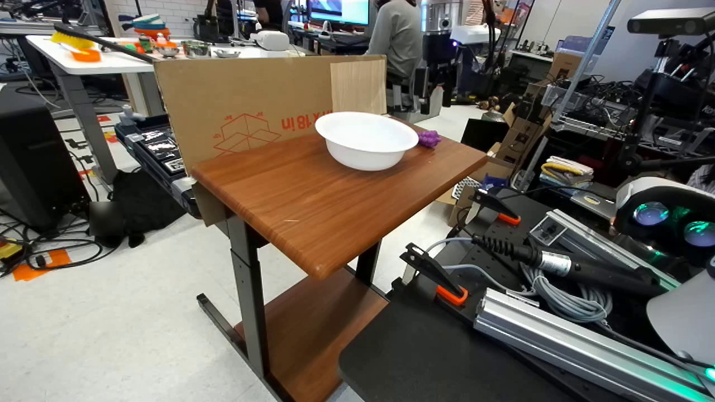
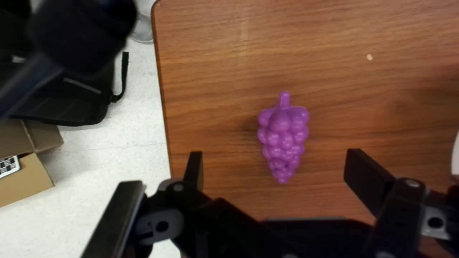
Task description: Put the purple object in the bowl
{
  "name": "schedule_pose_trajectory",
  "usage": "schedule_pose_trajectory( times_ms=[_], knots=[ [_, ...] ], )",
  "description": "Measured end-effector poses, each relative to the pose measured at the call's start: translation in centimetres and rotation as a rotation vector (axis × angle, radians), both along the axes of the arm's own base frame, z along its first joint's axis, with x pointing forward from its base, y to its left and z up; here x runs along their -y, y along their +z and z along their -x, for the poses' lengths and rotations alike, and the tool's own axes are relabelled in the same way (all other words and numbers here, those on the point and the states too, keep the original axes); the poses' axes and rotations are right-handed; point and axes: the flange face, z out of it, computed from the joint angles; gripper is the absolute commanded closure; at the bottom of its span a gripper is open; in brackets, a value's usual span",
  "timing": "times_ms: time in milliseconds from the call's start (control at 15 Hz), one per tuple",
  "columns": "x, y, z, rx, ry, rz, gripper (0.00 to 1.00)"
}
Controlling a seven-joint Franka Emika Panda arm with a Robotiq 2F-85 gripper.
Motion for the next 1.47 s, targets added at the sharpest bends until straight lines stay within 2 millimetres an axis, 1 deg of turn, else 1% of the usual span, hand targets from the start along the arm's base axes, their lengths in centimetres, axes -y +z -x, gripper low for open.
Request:
schedule_pose_trajectory(
  times_ms=[400, 600, 800, 1133, 1467],
  knots=[
    [-1.2, -2.8, 1.8, -0.018, -0.011, -0.160, 0.00],
    [-1.2, -4.3, 2.4, -0.047, -0.024, -0.185, 0.00],
    [-1.0, -5.2, 2.6, -0.061, -0.028, -0.188, 0.00],
    [-0.3, -5.2, 2.6, -0.058, -0.037, -0.188, 0.00],
    [1.4, -4.7, 2.8, -0.056, -0.084, -0.210, 0.00]
  ],
)
